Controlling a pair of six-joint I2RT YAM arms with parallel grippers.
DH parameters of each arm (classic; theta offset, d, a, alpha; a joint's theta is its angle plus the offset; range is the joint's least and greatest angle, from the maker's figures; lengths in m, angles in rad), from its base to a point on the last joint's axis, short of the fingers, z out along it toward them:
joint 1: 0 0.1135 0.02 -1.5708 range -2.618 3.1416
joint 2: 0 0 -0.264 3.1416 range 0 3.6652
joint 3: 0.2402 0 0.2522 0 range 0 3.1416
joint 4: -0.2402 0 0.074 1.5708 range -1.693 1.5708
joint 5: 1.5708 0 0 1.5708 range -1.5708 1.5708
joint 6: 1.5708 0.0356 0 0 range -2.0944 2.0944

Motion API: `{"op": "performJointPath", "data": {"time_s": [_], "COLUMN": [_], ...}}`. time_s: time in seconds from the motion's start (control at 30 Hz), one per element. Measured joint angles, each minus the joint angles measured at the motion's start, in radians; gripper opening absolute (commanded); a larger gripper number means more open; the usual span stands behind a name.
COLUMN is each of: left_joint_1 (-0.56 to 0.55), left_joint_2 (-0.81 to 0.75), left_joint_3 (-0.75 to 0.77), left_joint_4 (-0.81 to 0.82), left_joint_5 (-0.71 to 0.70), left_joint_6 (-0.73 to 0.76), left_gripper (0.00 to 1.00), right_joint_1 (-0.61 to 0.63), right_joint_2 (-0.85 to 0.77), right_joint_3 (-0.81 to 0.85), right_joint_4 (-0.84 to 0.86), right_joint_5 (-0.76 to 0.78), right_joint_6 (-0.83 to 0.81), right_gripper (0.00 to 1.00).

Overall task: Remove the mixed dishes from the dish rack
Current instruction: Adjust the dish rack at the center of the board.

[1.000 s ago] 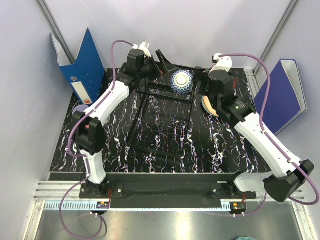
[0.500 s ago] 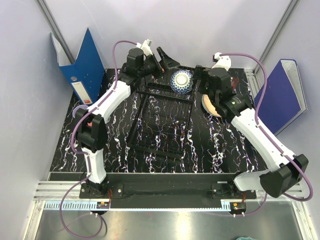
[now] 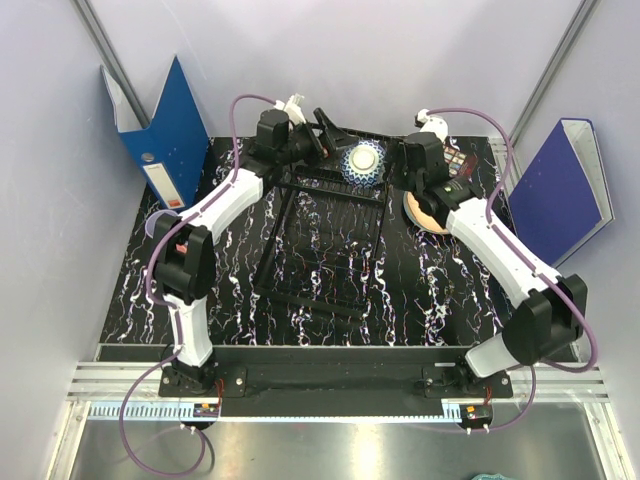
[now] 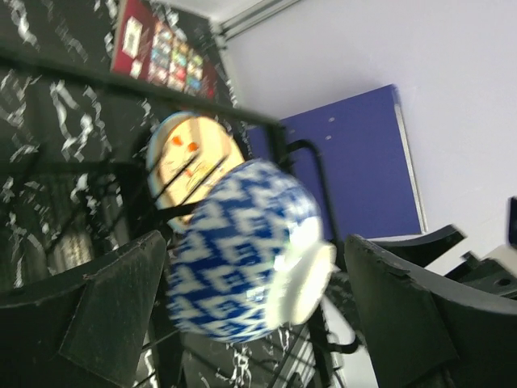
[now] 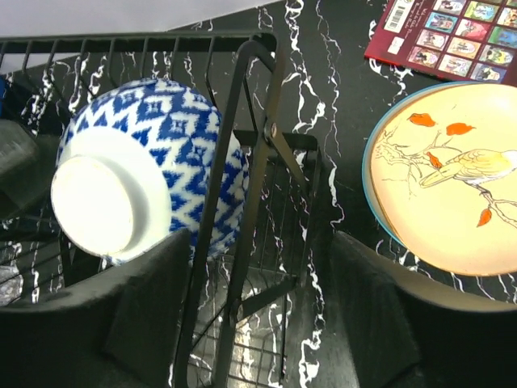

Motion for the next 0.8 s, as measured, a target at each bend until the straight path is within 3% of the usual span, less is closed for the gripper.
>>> {"op": "performJointPath", "data": {"time_s": [0.13, 0.5, 0.8], "left_joint_1": [0.008, 0.013, 0.012], "left_joint_2": [-0.008, -0.067, -0.067], "left_joint_3": [-0.065, -0.1, -0.109], "left_joint_4": [0.001, 0.008, 0.013], "left_joint_5": [-0.001, 0.018, 0.022], "left_joint_6": [0.0, 0.0, -0.004], "left_gripper": [0.95, 0.95, 0.95], "right_joint_1": [0.0, 0.007, 0.003], "right_joint_2": [0.056, 0.132, 0.186], "right_joint_3": [0.053, 0.164, 0.237], "right_joint_4": [-0.016, -0.057, -0.102], "right_joint_5": [0.0, 0.03, 0.072], "right_joint_6": [-0.017, -0.06, -0.122], "right_gripper": [0.47, 0.04, 0.0]}}
